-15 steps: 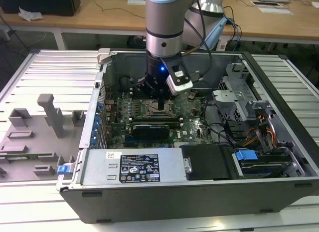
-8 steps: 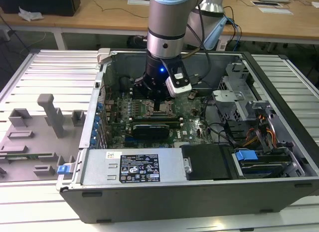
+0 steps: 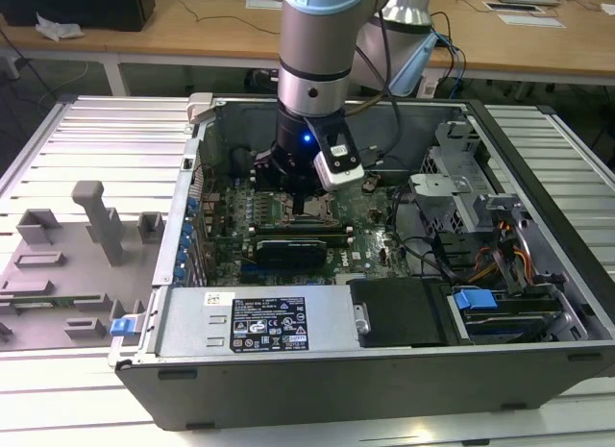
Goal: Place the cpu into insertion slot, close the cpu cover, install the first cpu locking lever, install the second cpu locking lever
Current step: 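Install the second cpu locking lever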
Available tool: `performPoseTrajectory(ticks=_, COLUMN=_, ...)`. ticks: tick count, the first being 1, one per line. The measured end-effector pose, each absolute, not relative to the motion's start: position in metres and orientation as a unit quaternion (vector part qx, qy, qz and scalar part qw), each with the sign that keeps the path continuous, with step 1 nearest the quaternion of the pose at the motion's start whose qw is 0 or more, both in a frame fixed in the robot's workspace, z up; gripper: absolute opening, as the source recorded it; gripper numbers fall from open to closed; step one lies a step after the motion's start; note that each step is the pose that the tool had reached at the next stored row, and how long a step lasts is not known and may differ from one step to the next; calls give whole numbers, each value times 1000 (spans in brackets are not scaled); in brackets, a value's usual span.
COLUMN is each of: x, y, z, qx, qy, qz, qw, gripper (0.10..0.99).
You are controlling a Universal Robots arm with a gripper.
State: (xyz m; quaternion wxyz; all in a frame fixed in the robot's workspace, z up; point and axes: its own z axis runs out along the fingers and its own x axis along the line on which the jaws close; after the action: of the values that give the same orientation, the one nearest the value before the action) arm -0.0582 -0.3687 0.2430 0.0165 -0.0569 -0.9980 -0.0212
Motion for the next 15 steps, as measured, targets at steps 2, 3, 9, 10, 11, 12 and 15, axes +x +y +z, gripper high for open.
performPoseTrajectory(ticks=2, x=-60, y=-373, z=242, qx=-56, qy=-998, qz=-27, qw=16, gripper=106)
performPoseTrajectory(ticks=3, x=-61, y=-375, z=241, qx=-55, qy=-998, qz=-31, qw=16, gripper=106)
performPoseTrajectory(ticks=9, x=-63, y=-385, z=238, qx=-48, qy=-997, qz=-61, qw=16, gripper=106)
performPoseTrajectory(ticks=10, x=-63, y=-387, z=237, qx=-46, qy=-996, qz=-70, qw=17, gripper=106)
performPoseTrajectory(ticks=11, x=-64, y=-388, z=236, qx=-45, qy=-996, qz=-74, qw=17, gripper=106)
performPoseTrajectory(ticks=12, x=-64, y=-389, z=236, qx=-43, qy=-996, qz=-79, qw=17, gripper=106)
performPoseTrajectory(ticks=15, x=-65, y=-395, z=234, qx=-39, qy=-994, qz=-96, qw=19, gripper=106)
